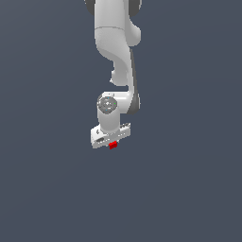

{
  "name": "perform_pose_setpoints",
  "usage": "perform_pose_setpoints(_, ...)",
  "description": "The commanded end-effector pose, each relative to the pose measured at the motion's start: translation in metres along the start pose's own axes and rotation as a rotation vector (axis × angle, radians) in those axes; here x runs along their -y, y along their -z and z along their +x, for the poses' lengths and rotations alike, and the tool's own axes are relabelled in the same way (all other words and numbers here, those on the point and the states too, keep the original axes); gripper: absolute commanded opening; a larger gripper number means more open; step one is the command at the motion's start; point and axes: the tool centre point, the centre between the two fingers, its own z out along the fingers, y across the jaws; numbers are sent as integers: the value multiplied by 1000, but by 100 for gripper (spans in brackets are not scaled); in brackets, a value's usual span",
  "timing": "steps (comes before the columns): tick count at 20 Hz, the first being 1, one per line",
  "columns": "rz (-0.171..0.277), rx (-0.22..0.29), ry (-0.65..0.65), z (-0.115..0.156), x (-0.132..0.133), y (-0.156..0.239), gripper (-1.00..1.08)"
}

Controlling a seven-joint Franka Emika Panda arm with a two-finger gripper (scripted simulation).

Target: Pick up the red cube and move it to a goal position.

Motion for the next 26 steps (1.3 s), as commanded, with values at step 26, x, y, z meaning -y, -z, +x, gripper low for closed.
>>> perform_pose_setpoints(26, -1, 0, 0, -19, 59, 68, -100)
